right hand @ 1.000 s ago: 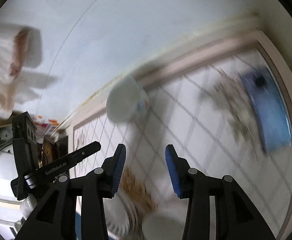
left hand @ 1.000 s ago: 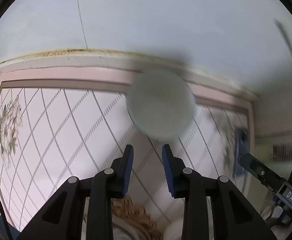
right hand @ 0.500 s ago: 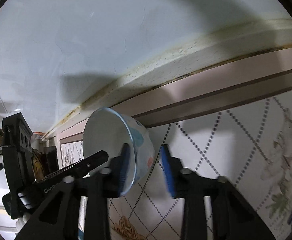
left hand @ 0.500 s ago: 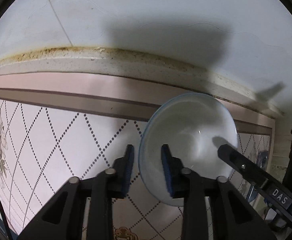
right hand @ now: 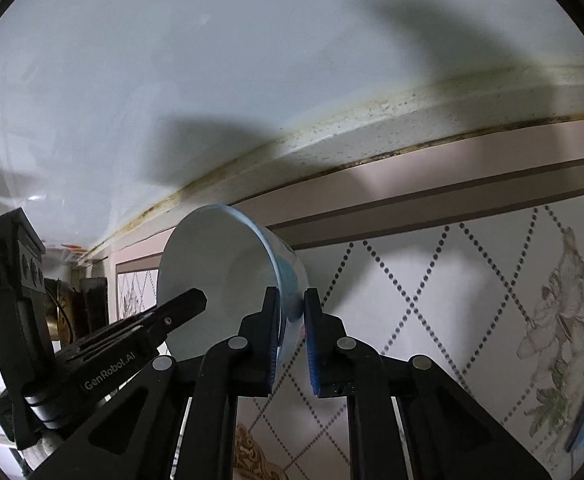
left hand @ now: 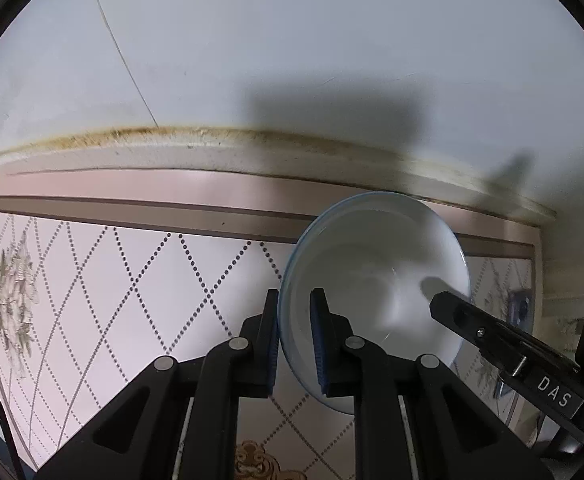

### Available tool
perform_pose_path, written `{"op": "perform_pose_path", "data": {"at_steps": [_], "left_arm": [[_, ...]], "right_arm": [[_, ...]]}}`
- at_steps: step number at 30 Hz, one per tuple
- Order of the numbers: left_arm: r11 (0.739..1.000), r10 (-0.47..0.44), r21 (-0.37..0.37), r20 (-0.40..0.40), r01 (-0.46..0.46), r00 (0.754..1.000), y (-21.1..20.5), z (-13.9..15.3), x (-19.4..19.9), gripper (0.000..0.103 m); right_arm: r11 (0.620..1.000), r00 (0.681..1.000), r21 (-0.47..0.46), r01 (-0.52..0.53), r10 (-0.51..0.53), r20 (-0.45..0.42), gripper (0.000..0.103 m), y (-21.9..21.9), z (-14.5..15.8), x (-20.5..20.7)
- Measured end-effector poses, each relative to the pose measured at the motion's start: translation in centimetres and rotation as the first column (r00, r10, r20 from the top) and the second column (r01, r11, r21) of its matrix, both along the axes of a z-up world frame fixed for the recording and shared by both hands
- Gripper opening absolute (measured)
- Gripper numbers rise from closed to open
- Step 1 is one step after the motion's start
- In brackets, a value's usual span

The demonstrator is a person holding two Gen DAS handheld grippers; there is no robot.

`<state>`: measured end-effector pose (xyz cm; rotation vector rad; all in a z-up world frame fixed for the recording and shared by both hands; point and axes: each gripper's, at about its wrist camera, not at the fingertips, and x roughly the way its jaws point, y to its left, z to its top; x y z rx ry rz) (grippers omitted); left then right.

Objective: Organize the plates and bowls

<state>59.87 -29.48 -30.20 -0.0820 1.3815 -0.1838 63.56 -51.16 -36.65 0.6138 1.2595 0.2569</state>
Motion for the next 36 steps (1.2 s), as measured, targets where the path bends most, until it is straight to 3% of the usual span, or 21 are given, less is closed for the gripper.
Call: {"op": "perform_pose_path", "data": {"at_steps": [11,18,26,36], "left_arm": [[0.996,-0.085,-0.028,0.092,0.087,0.992,-1.0,5.9,-6.1,0.012],[0.988,-0.131,-0.066,0.103,0.138,0.986,-1.1,8.4,-11.3,0.012],[0.976,-0.190,-0.089,0.112,0.201,0.975,-1.8,9.2,-16.8,0.012],[0.964,-0.247,-0.087,0.065,0.252,0.967,-2.3,7.4,-22.3,0.012]], "right_arm": [[1.000,0.997,-0.029,0.008,-0.005,0.079,0.014,-0.4,6.1,-6.6],[0.998,0.994,-0.045,0.035,-0.030,0.107,0.014,-0.8,9.2,-12.5],[0.996,0.991,-0.051,0.071,-0.065,0.114,0.014,-2.7,10.9,-20.7],[0.995,0.994,-0.040,0.092,-0.089,0.069,0.014,-3.8,9.3,-27.6]]}}
